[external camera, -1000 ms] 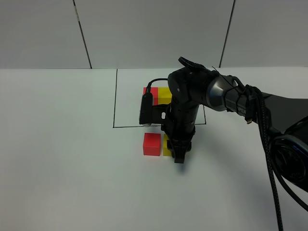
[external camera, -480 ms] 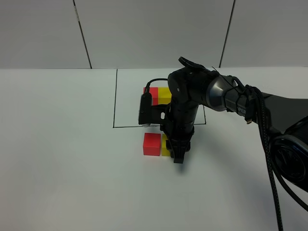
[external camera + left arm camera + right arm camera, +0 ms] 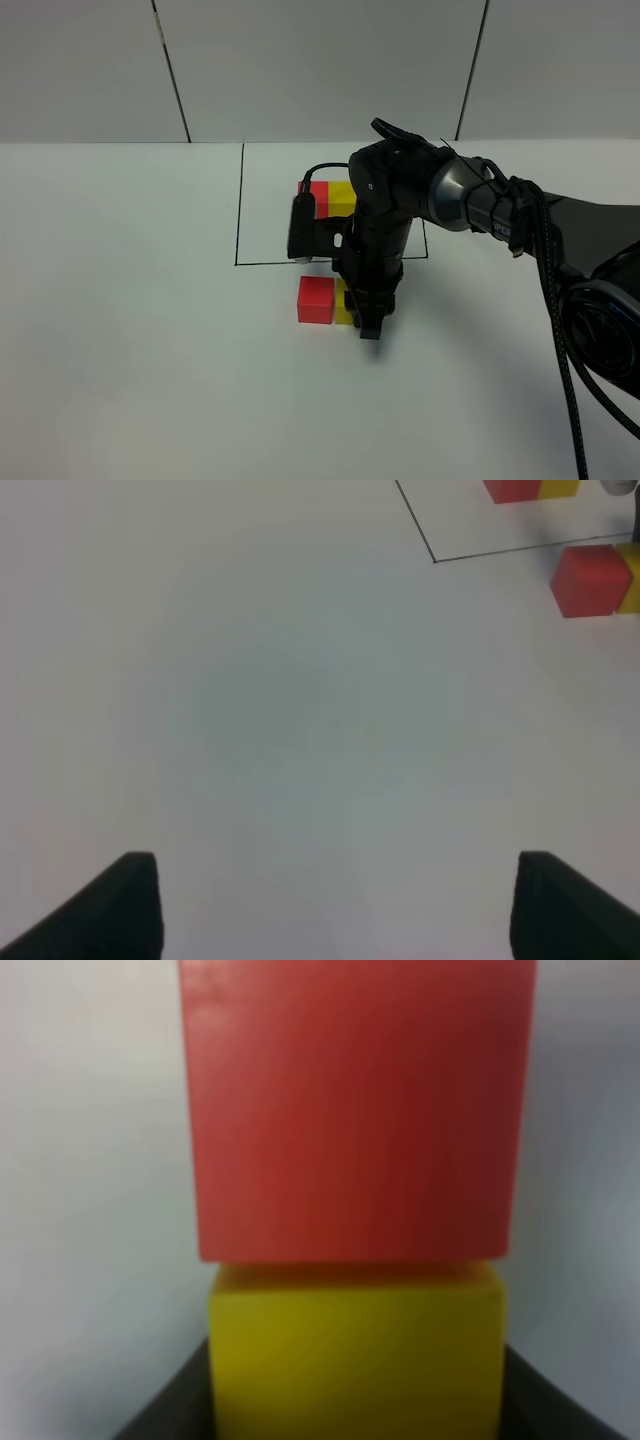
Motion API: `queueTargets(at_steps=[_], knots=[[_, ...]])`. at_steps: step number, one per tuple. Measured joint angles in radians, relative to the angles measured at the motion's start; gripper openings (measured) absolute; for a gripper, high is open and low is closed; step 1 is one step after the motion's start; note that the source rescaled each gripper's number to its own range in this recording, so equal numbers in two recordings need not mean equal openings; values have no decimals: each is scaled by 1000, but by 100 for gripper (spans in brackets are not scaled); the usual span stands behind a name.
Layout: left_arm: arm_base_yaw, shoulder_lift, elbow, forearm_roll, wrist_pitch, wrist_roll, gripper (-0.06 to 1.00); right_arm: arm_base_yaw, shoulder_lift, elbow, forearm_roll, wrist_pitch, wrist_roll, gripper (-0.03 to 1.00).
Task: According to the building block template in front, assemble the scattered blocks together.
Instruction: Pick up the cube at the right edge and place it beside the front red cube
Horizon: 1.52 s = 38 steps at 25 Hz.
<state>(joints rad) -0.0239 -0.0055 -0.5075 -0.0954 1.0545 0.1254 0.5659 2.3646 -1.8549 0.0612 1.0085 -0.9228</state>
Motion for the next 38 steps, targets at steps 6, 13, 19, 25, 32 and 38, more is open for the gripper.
queueTargets(at_steps=[6, 13, 19, 25, 32, 38], knots=[[0, 0, 0, 0, 0, 0, 61, 0, 0, 0, 16, -10, 0, 24], [0, 0, 0, 0, 0, 0, 61, 0, 1, 0, 16, -10, -5, 24], [0, 0, 0, 0, 0, 0, 61, 0, 1, 0, 16, -3, -35, 24], [0, 0, 0, 0, 0, 0, 61, 0, 2, 0, 16, -1, -40, 24], [0, 0, 0, 0, 0, 0, 61, 0, 2, 0, 15, 0, -41, 24], [0, 0, 0, 0, 0, 0, 61, 0, 4, -2, 8, 6, -41, 31]])
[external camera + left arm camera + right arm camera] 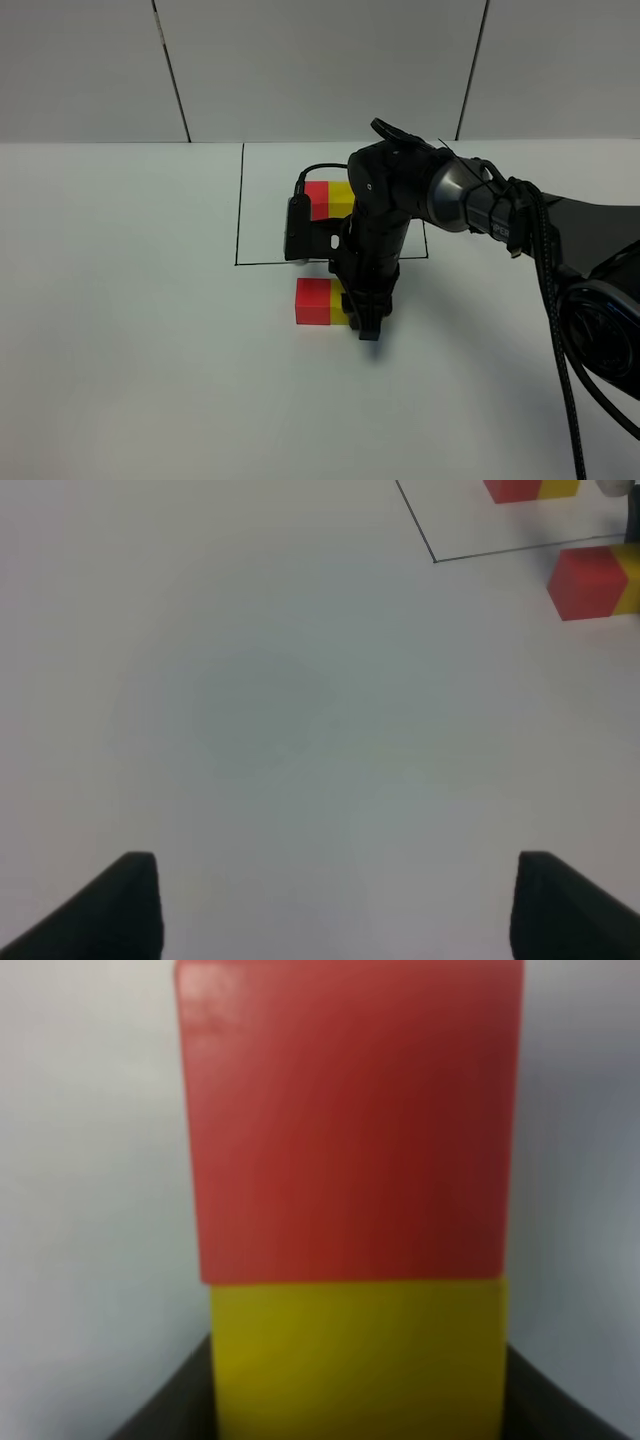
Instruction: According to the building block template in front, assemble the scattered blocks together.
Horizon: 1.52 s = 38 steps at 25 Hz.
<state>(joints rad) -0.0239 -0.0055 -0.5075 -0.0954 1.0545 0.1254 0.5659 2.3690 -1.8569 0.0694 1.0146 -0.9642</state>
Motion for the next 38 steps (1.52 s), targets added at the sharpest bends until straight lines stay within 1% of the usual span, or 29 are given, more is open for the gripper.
queueTargets(at_steps=[1, 7, 9, 11, 14, 17, 21, 23, 25, 30, 32, 35, 38], knots=[[0, 0, 0, 0, 0, 0, 61, 0, 5, 1, -2, 3, 0, 37], [0, 0, 0, 0, 0, 0, 61, 4, -2, 2, -11, 8, 5, 83], [0, 0, 0, 0, 0, 0, 61, 4, -28, 4, -16, 17, 36, 93], [0, 0, 0, 0, 0, 0, 61, -1, -71, 6, -18, 31, 98, 98], [0, 0, 0, 0, 0, 0, 61, -38, -157, 6, -12, 49, 269, 100], [0, 0, 0, 0, 0, 0, 61, -115, -230, 6, -16, 60, 456, 100], [0, 0, 0, 0, 0, 0, 61, -250, -301, 9, -32, 84, 613, 100], [0, 0, 0, 0, 0, 0, 61, -317, -341, 37, -44, 72, 679, 100], [0, 0, 0, 0, 0, 0, 61, -370, -390, 103, -51, 19, 711, 100], [0, 0, 0, 0, 0, 0, 61, -474, -574, 388, -51, -225, 759, 100], [0, 0, 0, 0, 0, 0, 61, -498, -656, 495, -51, -300, 775, 100], [0, 0, 0, 0, 0, 0, 61, -523, -792, 640, -50, -342, 810, 100], [0, 0, 0, 0, 0, 0, 61, -539, -913, 755, -50, -346, 854, 100]])
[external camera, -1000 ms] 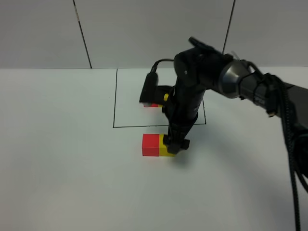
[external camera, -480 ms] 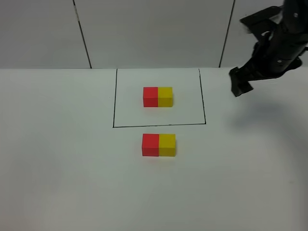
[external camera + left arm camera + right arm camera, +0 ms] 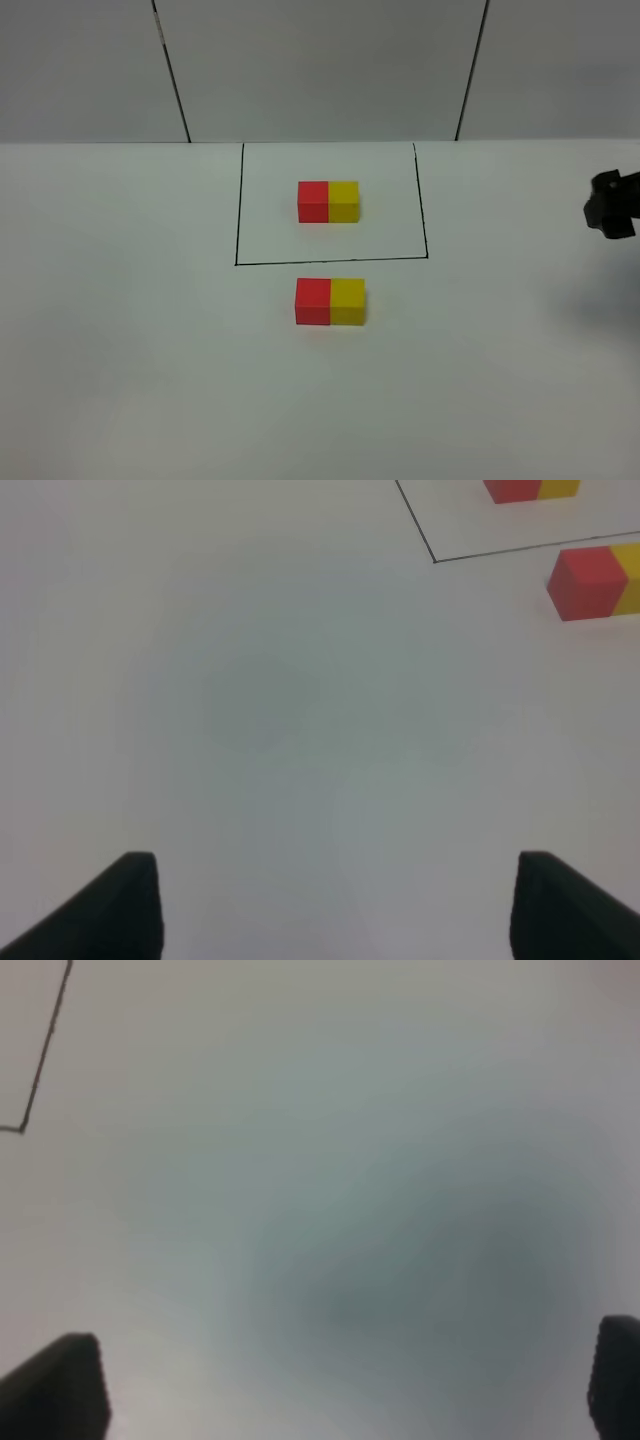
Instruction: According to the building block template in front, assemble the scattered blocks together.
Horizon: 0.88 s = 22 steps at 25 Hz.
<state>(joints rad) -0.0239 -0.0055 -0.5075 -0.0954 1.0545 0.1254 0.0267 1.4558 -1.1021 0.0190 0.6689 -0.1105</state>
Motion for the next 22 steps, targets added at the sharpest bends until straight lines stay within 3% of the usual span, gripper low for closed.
queueTargets(at_steps=[9, 22], knots=[[0, 0, 0, 0, 0, 0, 61, -12, -400, 300, -11, 32, 86, 100], [0, 0, 0, 0, 0, 0, 61, -12, -1009, 496, -55, 303, 133, 100]])
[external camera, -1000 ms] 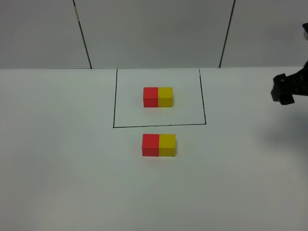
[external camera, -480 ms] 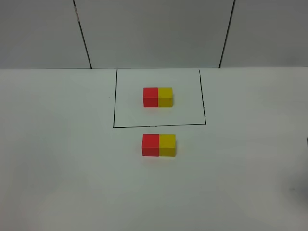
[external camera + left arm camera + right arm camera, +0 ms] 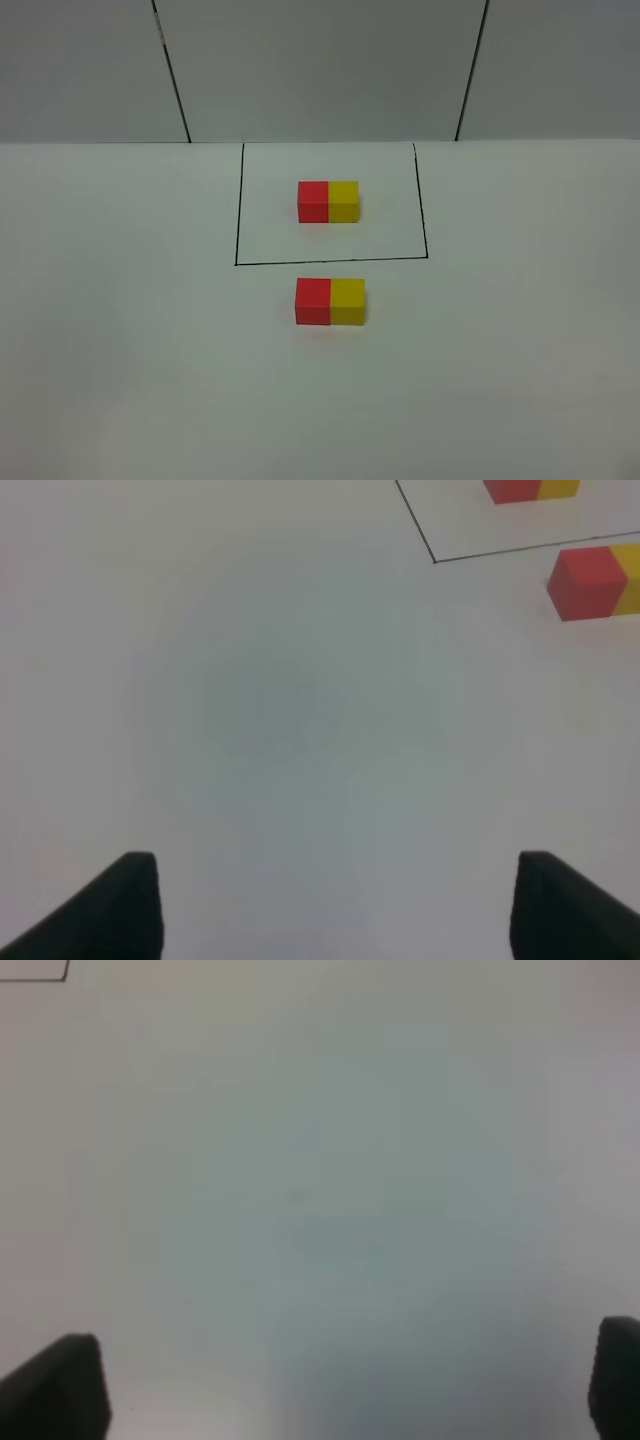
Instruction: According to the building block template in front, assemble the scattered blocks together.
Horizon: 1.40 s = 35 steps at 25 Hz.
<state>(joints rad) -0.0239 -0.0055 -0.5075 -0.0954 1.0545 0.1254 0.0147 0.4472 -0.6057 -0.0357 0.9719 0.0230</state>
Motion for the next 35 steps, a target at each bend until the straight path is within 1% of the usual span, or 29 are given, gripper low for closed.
queueTargets(at_steps=[6, 13, 15, 21, 24, 27, 35], knots=[[0, 0, 0, 0, -1, 0, 61, 0, -192, 80, 0, 32, 0, 100], [0, 0, 0, 0, -1, 0, 61, 0, -365, 108, -1, 94, -7, 100], [0, 0, 0, 0, -1, 0, 61, 0, -414, 108, -2, 94, -11, 100], [0, 0, 0, 0, -1, 0, 61, 0, -437, 108, -2, 98, -11, 97], [0, 0, 0, 0, -1, 0, 61, 0, -437, 108, -2, 98, -11, 93], [0, 0, 0, 0, -1, 0, 61, 0, -437, 108, -2, 98, -11, 87], [0, 0, 0, 0, -1, 0, 61, 0, -437, 108, -2, 98, -14, 59]])
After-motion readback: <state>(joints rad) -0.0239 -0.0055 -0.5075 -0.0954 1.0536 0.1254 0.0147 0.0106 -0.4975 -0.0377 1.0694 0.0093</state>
